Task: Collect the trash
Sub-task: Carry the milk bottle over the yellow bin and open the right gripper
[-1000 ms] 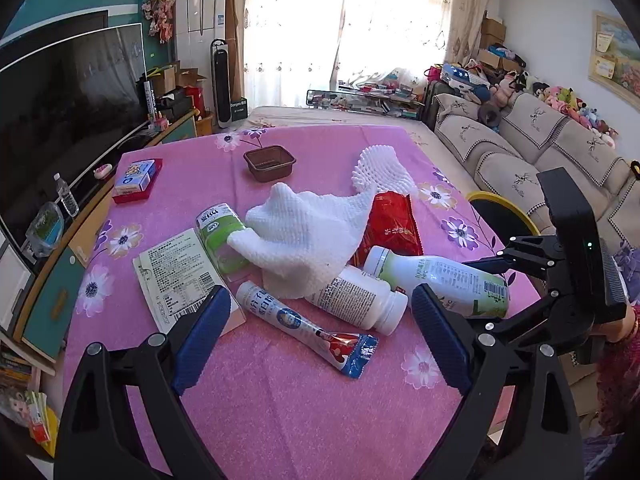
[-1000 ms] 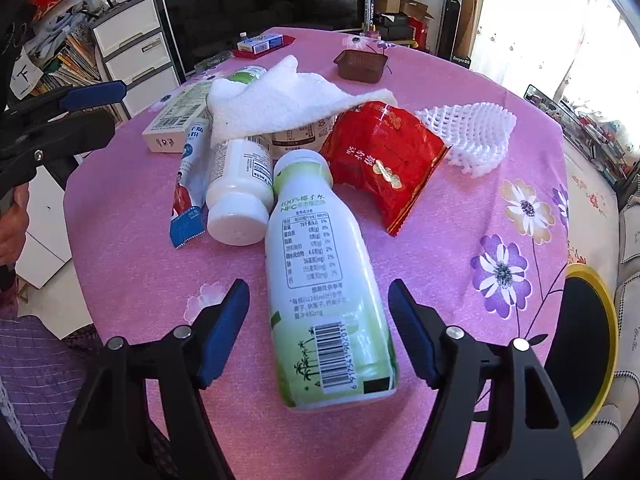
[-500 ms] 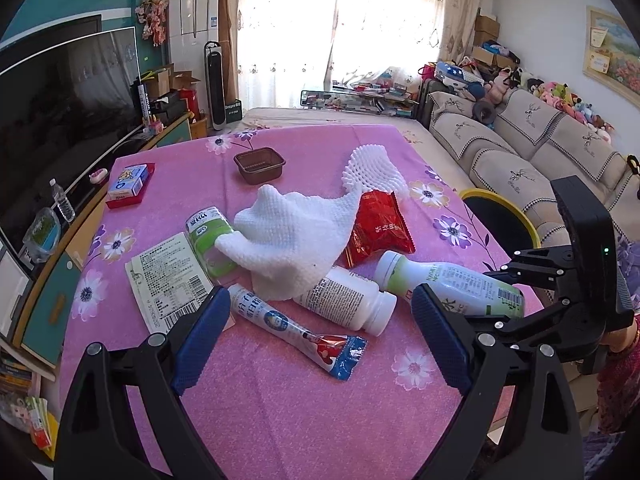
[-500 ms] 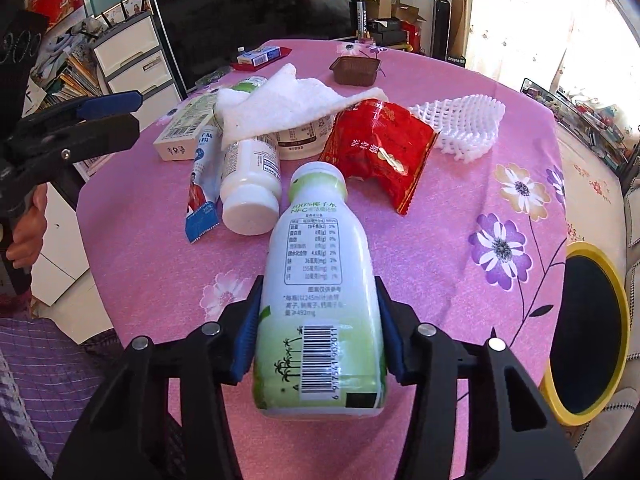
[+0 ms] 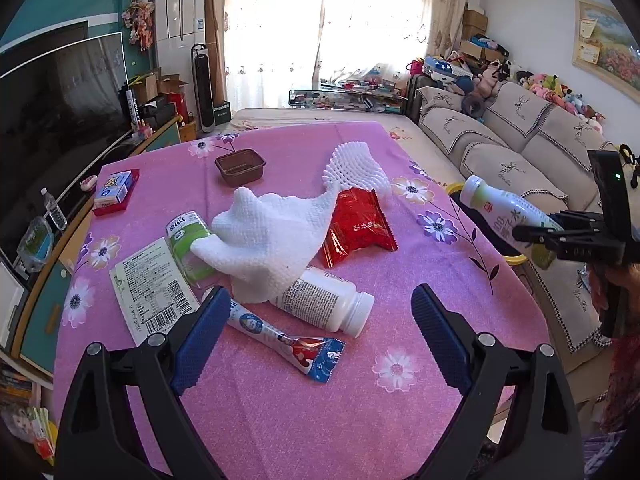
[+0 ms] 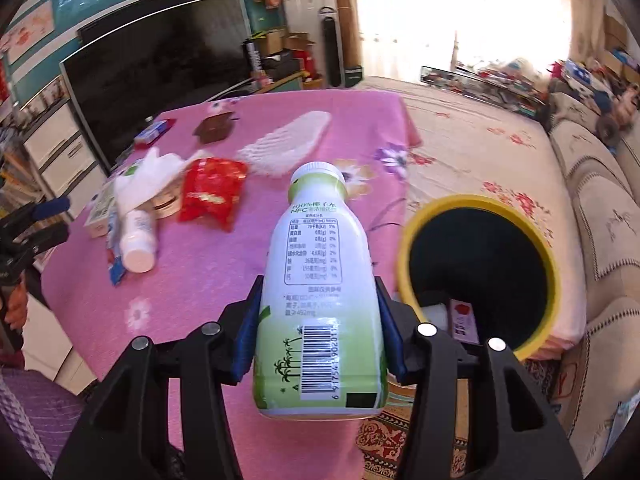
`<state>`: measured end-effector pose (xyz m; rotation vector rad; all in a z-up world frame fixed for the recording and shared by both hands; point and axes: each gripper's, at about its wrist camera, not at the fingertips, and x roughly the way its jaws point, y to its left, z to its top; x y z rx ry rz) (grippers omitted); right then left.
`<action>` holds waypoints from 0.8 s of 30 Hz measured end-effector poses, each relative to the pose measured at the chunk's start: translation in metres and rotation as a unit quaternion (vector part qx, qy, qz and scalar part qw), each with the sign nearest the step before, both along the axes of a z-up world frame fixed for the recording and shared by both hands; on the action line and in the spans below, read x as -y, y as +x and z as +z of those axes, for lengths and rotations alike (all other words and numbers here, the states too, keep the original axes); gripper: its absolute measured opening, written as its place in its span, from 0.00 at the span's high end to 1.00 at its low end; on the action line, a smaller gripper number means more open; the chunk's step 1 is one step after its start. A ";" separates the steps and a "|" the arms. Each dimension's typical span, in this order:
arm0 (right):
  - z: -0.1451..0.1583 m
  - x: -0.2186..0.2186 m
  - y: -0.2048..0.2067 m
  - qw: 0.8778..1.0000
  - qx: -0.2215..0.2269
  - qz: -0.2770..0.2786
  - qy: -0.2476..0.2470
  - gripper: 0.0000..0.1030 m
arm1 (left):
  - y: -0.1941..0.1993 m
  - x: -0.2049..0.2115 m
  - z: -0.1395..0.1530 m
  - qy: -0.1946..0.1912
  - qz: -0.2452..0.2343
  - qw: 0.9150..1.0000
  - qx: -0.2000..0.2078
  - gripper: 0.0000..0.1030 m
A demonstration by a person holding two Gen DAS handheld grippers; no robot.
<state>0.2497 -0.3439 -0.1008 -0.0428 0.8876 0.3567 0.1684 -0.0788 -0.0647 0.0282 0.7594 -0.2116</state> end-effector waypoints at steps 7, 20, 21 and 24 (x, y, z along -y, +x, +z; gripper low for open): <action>-0.044 0.073 0.057 0.990 -0.064 -0.125 -0.031 0.53 | 0.004 0.009 -0.001 0.005 -0.007 1.000 -0.003 0.12; -0.077 0.100 0.100 0.978 -0.065 -0.194 -0.047 0.35 | 0.023 0.015 -0.012 0.012 -0.009 1.000 -0.020 0.11; -0.075 0.096 0.095 0.978 -0.061 -0.193 -0.044 0.35 | 0.025 0.014 -0.014 0.014 -0.009 1.000 -0.021 0.11; -0.067 0.087 0.081 0.980 -0.047 -0.186 -0.049 0.34 | 0.037 0.016 -0.018 0.025 -0.018 0.999 -0.024 0.11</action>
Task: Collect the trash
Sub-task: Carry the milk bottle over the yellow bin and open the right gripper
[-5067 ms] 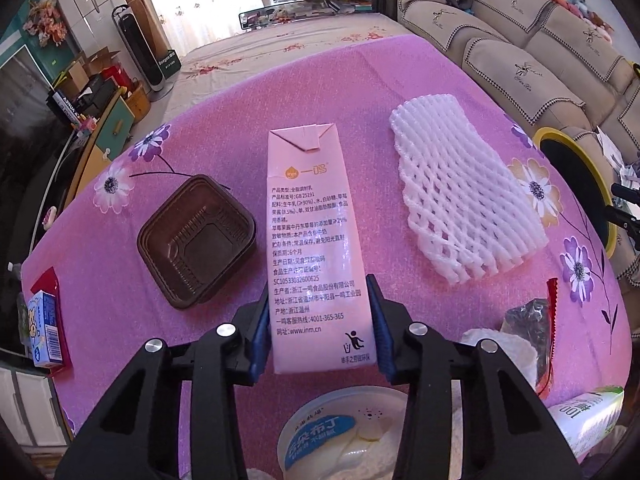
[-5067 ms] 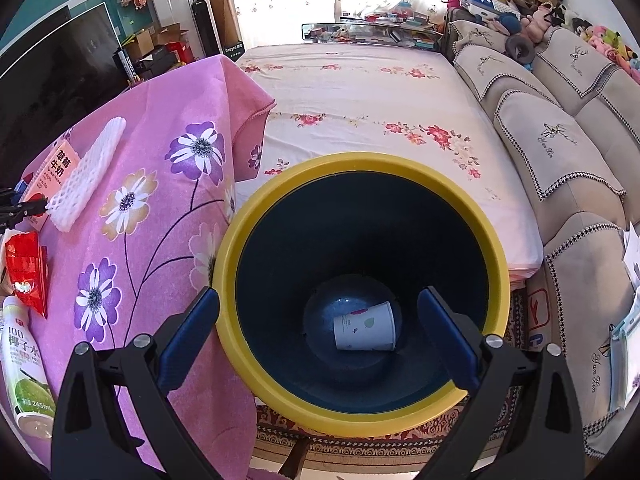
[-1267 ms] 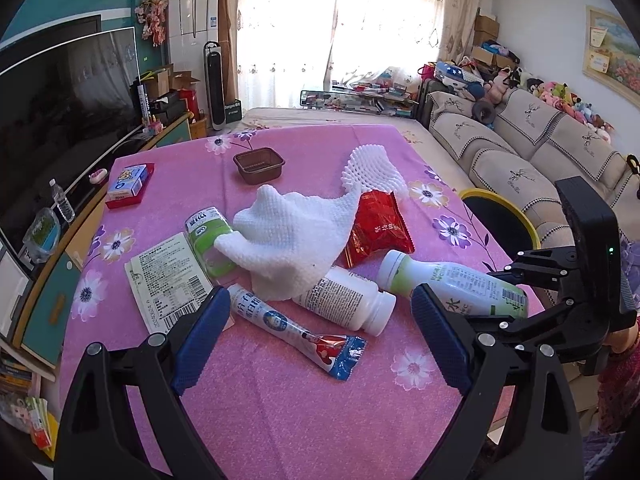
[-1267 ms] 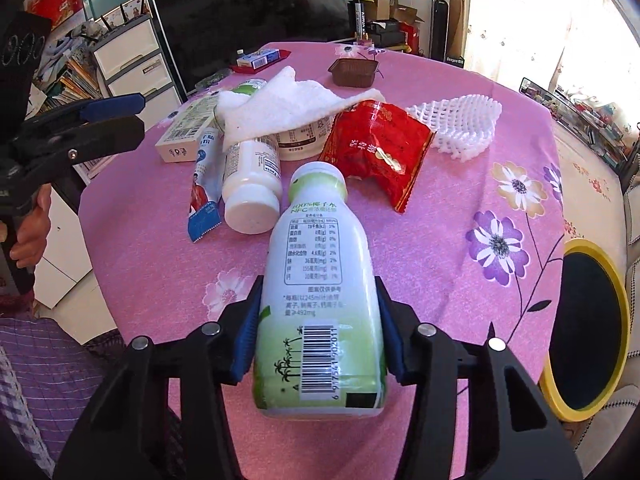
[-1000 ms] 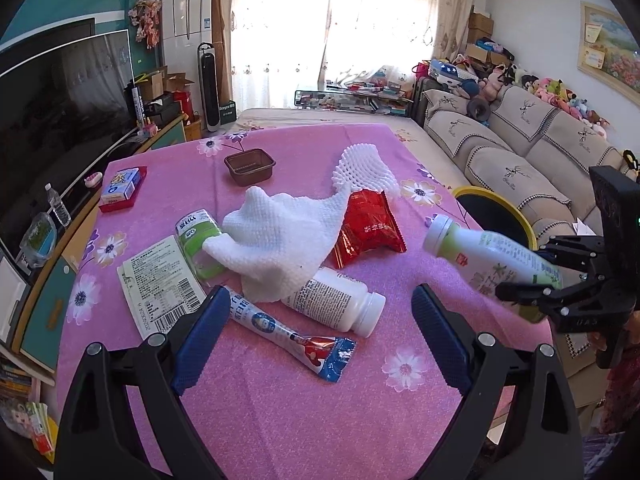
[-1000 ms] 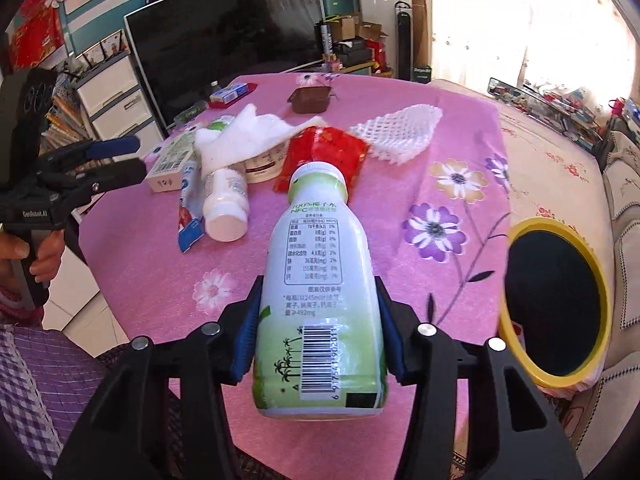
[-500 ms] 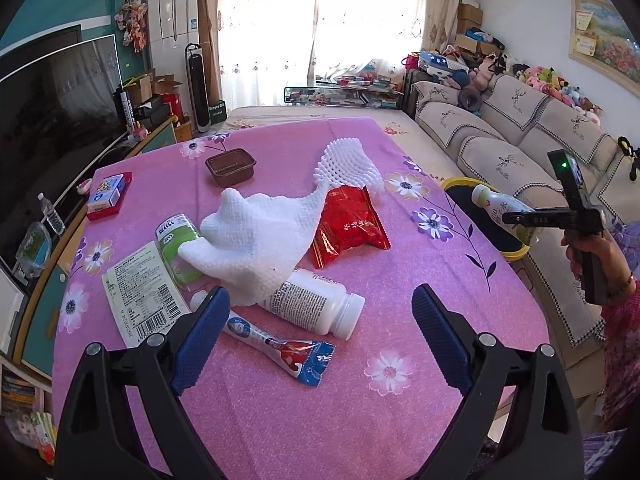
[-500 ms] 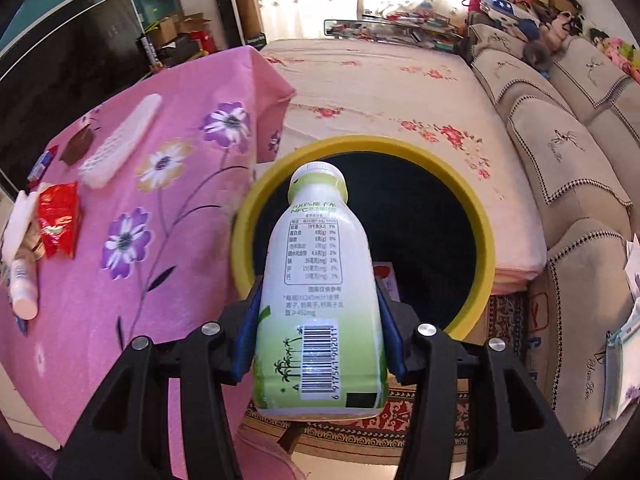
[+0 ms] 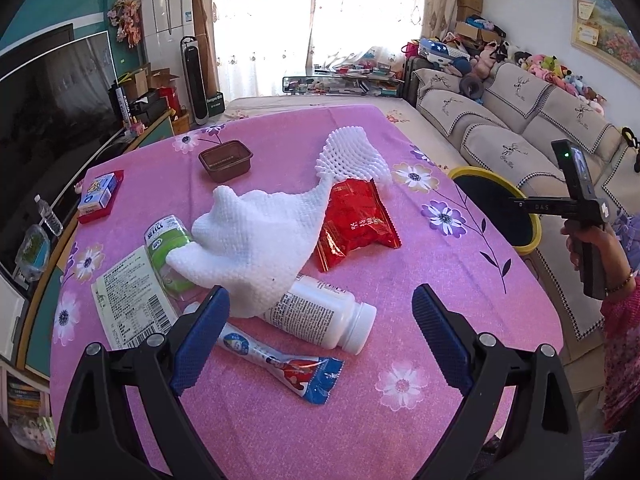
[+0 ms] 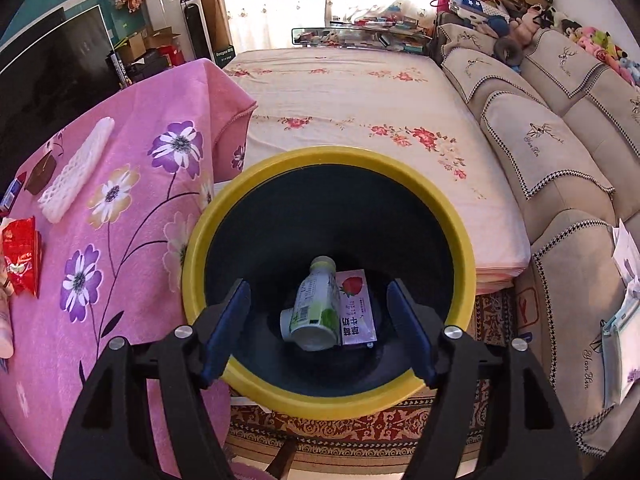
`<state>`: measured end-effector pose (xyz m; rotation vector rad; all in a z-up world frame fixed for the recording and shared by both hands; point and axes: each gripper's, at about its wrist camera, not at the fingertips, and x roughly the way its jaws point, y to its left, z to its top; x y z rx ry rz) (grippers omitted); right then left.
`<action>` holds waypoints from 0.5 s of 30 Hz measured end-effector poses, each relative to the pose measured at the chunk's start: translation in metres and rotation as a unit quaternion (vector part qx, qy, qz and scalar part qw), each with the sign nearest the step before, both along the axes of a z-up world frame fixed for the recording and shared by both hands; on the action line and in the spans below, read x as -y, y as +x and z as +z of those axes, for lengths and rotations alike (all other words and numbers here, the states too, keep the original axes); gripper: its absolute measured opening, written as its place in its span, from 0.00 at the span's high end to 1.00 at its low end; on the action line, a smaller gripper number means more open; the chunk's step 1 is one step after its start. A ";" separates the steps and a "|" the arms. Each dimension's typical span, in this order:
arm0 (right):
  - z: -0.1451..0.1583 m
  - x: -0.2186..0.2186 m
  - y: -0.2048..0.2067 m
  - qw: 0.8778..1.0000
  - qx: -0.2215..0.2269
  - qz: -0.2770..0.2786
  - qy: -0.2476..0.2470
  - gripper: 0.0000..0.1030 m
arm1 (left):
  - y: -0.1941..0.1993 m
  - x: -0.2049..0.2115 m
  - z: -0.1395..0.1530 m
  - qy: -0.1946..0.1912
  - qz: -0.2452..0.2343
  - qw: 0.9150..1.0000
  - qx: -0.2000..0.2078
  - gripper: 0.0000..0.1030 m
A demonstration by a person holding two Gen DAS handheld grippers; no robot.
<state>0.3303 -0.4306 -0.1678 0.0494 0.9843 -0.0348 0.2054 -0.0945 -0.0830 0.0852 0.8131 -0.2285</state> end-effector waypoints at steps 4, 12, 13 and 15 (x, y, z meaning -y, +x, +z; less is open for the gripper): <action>0.010 -0.011 -0.021 1.000 0.018 0.013 0.010 0.32 | 0.025 -0.001 -0.004 0.019 -0.004 1.000 -0.004 0.11; 0.014 -0.024 -0.046 0.998 0.026 0.034 0.042 0.30 | 0.071 -0.009 -0.015 0.035 0.009 0.999 -0.024 0.11; 0.015 -0.026 -0.047 0.998 0.024 0.035 0.043 0.30 | 0.074 -0.008 -0.017 0.038 0.009 0.999 -0.026 0.11; 0.017 -0.029 -0.047 0.998 0.023 0.035 0.043 0.30 | 0.077 -0.006 -0.019 0.045 0.004 0.999 -0.028 0.11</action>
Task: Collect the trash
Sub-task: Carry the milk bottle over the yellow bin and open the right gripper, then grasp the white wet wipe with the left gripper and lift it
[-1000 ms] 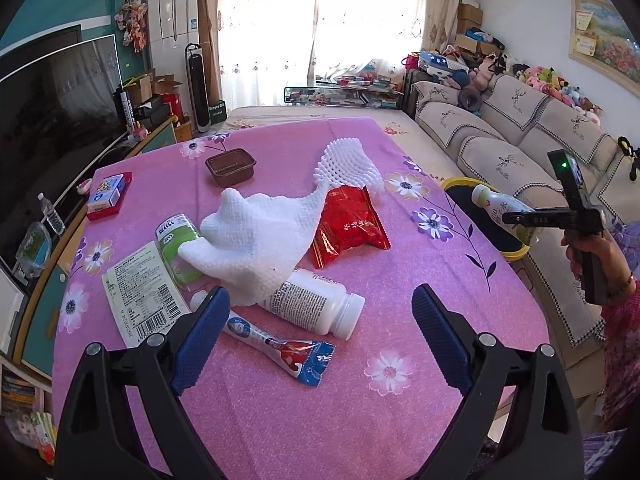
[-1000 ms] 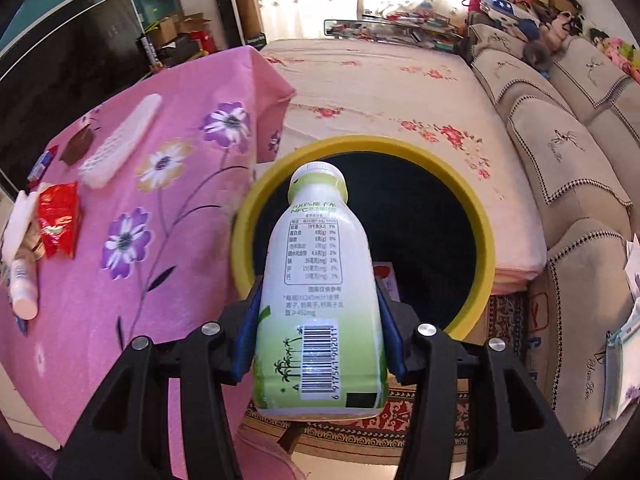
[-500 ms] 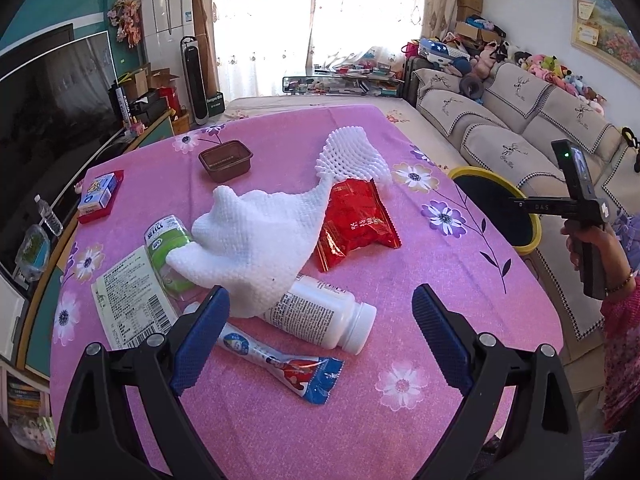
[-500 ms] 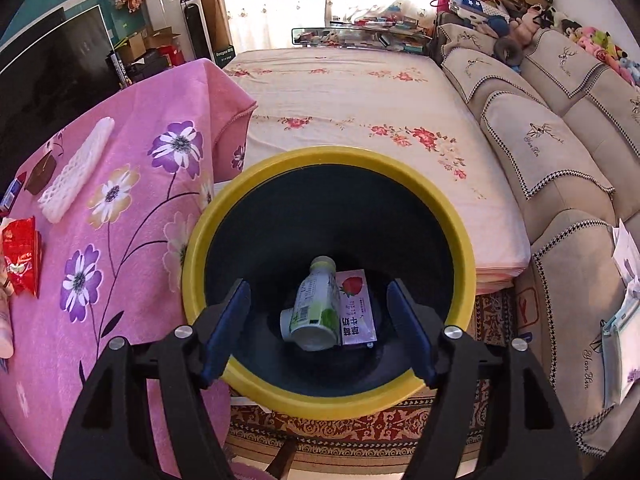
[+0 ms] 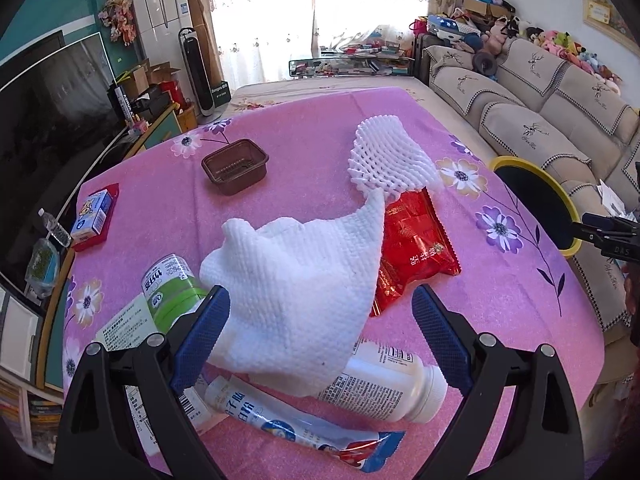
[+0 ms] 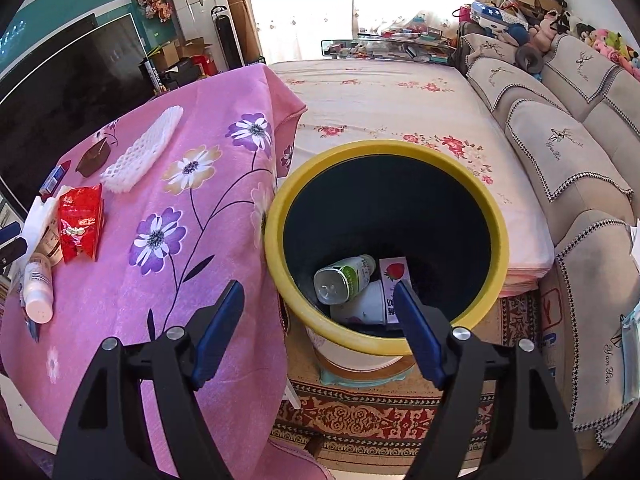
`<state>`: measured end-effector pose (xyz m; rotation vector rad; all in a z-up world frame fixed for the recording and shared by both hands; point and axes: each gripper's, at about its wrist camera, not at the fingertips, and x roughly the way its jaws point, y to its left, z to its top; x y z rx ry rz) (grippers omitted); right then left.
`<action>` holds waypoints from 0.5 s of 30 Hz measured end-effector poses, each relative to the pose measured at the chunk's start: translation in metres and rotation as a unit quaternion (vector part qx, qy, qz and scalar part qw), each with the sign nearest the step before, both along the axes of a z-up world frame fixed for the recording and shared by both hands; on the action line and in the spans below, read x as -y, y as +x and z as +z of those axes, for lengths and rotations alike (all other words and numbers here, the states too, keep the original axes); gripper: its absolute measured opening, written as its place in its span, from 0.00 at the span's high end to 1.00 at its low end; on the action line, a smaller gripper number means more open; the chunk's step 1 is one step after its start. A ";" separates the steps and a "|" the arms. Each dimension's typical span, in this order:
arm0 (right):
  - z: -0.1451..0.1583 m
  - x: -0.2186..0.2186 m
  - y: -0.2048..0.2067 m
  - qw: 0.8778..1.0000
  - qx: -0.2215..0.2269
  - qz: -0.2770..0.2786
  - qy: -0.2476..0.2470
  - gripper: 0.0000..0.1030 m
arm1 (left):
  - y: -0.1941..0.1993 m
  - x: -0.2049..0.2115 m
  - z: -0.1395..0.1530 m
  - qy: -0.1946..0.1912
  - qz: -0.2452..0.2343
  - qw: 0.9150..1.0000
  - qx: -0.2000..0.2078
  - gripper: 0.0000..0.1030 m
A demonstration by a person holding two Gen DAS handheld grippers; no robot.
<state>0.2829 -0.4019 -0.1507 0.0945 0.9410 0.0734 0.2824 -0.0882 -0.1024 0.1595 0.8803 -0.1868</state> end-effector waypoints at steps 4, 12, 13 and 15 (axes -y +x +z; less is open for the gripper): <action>0.001 0.000 0.000 1.000 0.001 -0.001 0.005 0.30 | 0.005 0.001 -0.008 0.005 -0.003 1.000 -0.010 0.11; 0.003 0.001 0.000 1.000 0.002 -0.001 0.007 0.29 | 0.015 -0.004 -0.016 0.013 0.004 1.000 -0.010 0.31; 0.003 0.000 0.000 1.000 0.002 0.000 0.008 0.29 | 0.015 -0.006 -0.015 0.011 0.006 1.000 -0.010 0.35; 0.003 -0.002 -0.001 1.000 0.002 0.001 0.010 0.29 | 0.016 -0.011 -0.013 0.006 0.013 1.000 -0.010 0.42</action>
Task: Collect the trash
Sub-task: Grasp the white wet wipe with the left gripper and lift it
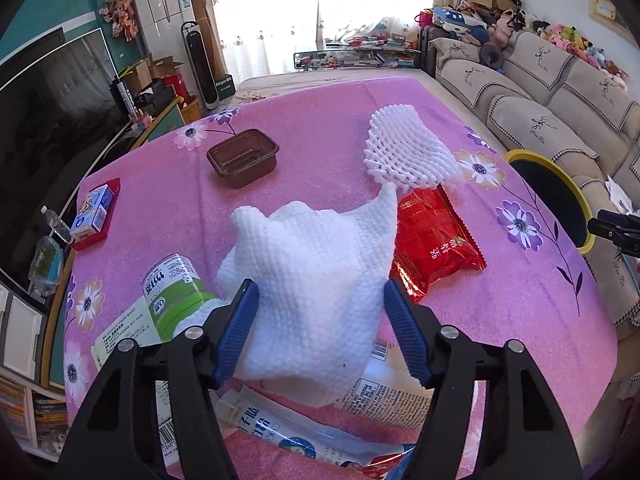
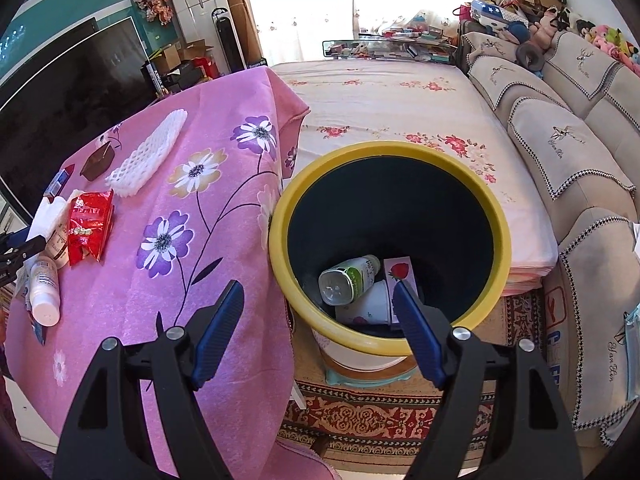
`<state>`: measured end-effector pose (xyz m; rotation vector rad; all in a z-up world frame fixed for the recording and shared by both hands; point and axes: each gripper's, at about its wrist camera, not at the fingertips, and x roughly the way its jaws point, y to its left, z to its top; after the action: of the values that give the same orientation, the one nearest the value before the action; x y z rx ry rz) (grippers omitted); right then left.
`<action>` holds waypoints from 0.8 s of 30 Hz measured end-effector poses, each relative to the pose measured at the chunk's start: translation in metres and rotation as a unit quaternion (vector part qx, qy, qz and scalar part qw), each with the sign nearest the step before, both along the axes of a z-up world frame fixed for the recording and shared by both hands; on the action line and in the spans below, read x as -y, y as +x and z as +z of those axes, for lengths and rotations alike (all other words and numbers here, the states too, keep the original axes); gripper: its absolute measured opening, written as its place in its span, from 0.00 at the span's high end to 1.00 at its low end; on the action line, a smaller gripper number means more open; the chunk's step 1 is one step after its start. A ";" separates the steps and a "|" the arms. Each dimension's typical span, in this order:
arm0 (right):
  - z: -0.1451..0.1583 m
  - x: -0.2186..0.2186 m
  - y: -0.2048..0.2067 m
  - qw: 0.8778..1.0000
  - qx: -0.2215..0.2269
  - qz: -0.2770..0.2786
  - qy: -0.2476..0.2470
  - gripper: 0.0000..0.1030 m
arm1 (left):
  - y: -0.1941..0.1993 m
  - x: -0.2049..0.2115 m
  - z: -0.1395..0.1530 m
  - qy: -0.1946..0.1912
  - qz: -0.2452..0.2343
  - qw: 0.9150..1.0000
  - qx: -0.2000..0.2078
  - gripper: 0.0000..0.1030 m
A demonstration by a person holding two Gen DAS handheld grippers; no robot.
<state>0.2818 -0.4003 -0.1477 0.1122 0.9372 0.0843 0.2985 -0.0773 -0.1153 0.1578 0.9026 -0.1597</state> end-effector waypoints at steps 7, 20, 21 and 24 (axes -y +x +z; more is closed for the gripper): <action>0.000 -0.004 -0.002 1.000 0.001 0.005 0.003 0.29 | 0.001 -0.014 0.009 -0.019 0.013 1.000 0.006 0.75; 0.004 0.001 -0.007 1.000 0.009 0.000 0.008 0.29 | -0.019 -0.006 0.060 -0.001 0.003 0.998 0.068 0.93; 0.005 0.002 -0.008 1.000 0.012 0.000 0.009 0.29 | -0.021 -0.003 0.066 -0.001 0.001 0.997 0.074 0.93; 0.008 0.005 -0.012 1.000 0.019 -0.003 0.011 0.29 | -0.026 0.006 0.083 -0.003 -0.007 0.996 0.092 0.93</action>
<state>0.2696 -0.4054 -0.1394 0.1340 0.8986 0.0916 0.2729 -0.0830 -0.0325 0.1711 0.7186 -0.1584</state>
